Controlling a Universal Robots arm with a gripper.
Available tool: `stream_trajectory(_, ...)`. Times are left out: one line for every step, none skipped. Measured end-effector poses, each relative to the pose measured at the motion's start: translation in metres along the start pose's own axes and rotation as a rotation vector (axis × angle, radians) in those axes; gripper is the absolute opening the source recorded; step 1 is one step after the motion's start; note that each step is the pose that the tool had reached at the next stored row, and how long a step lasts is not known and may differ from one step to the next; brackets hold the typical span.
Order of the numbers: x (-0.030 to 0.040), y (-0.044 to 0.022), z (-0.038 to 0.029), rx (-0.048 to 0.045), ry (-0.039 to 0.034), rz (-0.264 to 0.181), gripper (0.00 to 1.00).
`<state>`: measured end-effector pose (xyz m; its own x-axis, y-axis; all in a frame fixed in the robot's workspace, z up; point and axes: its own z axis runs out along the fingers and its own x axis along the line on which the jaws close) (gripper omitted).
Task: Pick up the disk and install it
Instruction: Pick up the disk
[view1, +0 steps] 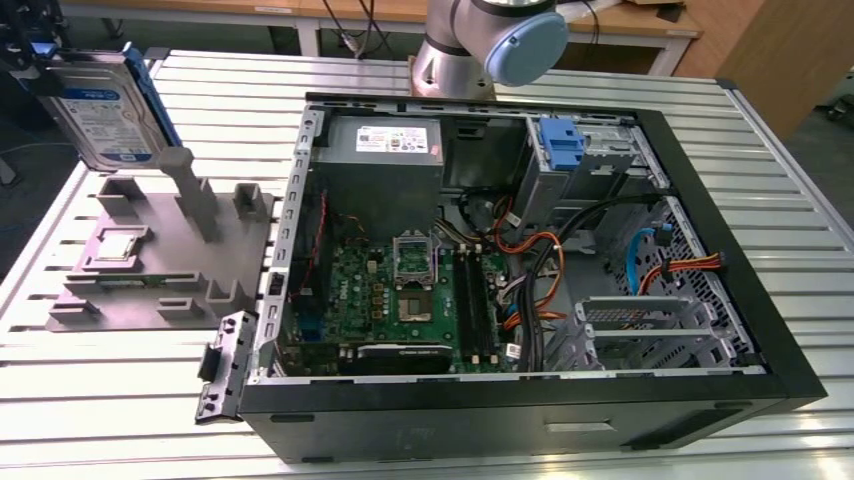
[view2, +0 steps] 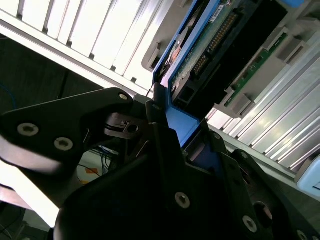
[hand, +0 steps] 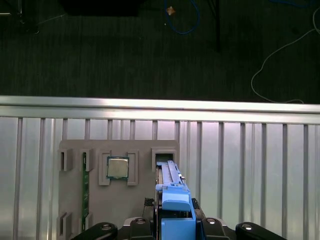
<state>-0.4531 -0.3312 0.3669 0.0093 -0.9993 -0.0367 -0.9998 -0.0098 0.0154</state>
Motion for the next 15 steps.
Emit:
stream_trajectory(0.0,0.0,-0.0004,0.0,0.0001,0.0,0.36)
stream_trajectory(0.0,0.0,-0.0006,0.0002,0.0002,0.0,0.36)
stream_trajectory(0.0,0.0,-0.0007,0.0003,0.0002,0.0,0.36)
stream_trajectory(0.0,0.0,-0.0009,0.0003,0.0003,0.0,0.36)
stream_trajectory(0.0,0.0,-0.0011,0.0,0.0007,0.0,0.36)
stream_trajectory(0.0,0.0,-0.0012,0.0002,0.0009,0.0,0.36)
stream_trajectory(0.0,0.0,-0.0014,0.0001,0.0013,0.0,0.36)
stream_trajectory(0.0,0.0,-0.0016,0.0002,0.0018,0.0,0.36)
stream_trajectory(0.0,0.0,-0.0018,0.0001,0.0021,0.0,0.36)
stream_trajectory(-0.0001,0.0,-0.0018,0.0001,0.0022,0.0,0.36)
stream_trajectory(-0.0001,0.0,-0.0021,0.0,0.0024,0.0,0.36)
stream_trajectory(-0.0001,0.0,-0.0021,0.0001,0.0024,0.0,0.36)
stream_trajectory(-0.0001,0.0,-0.0021,0.0001,0.0024,0.0,0.36)
stream_trajectory(-0.0001,0.0,-0.0022,0.0002,0.0024,0.0,0.36)
stream_trajectory(-0.0001,0.0,-0.0025,0.0,0.0026,0.0,0.36)
